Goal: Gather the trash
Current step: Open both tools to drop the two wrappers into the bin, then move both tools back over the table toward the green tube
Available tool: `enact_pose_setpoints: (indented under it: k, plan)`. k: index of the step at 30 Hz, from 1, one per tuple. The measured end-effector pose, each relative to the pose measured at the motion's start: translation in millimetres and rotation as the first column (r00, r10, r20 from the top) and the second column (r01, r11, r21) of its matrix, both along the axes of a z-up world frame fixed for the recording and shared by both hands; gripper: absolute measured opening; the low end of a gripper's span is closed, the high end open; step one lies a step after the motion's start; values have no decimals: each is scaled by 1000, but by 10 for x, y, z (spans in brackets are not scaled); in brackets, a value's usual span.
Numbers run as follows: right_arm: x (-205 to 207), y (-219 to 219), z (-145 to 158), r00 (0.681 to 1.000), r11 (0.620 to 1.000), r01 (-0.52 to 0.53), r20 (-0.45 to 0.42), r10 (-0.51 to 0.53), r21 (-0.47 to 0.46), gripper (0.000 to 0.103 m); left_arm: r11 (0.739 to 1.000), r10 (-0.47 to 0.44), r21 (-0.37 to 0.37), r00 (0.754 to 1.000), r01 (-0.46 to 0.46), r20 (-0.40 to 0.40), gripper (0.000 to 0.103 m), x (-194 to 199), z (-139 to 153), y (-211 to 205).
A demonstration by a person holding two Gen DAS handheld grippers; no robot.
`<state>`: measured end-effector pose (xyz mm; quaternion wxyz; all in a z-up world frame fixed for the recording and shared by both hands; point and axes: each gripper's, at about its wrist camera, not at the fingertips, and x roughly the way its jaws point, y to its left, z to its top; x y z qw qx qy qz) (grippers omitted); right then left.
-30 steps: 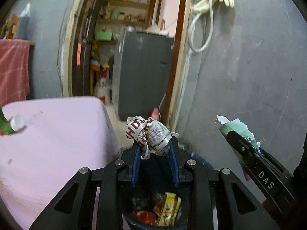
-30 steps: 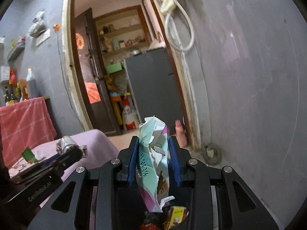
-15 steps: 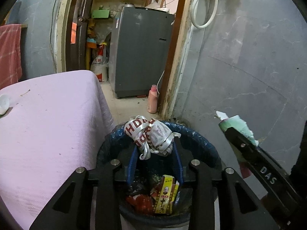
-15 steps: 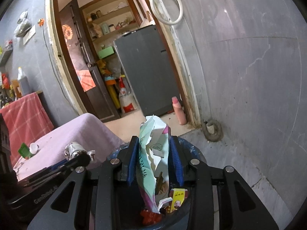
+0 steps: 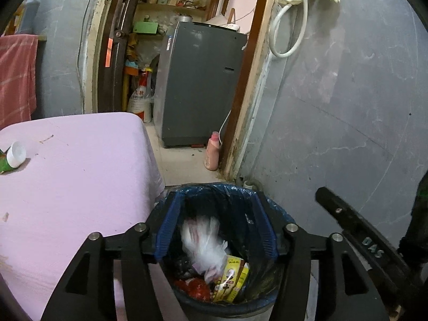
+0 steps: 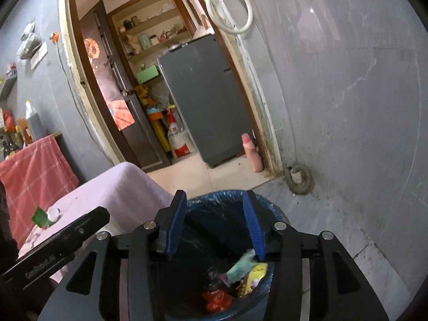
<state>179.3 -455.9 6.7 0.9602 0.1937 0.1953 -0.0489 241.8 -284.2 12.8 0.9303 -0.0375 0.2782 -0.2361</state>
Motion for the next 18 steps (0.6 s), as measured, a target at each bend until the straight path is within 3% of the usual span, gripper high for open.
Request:
enact_pose_setpoints:
  k: [2,5,9,13,15,18]
  plan:
    - [-45,23,76,1000,1000,10,30,-10,-18,57,1000,5,-9,1000,-5,8,54,-32,56,33]
    - [-91,63,188,998,999,17,62,-14,-46,59,1000,15,-19,999,-15,30,55,-92,158,100]
    - [-157,138,325,993,997,30,118,-21,-76,75,998,55,-36,995,-52,82,72,-181,328,302]
    - [-178,229,421,987,996,28,161,-14,-82,87,994,109,-36,986,-106,123,77,-262,451,553]
    - [-172,288,462,983,997,22,182,-8,-78,94,990,141,-39,980,-137,140,90,-305,512,720]
    - [-128,388,501,980,998,1,196,12,-63,103,979,201,-56,964,-194,172,93,-379,582,1007]
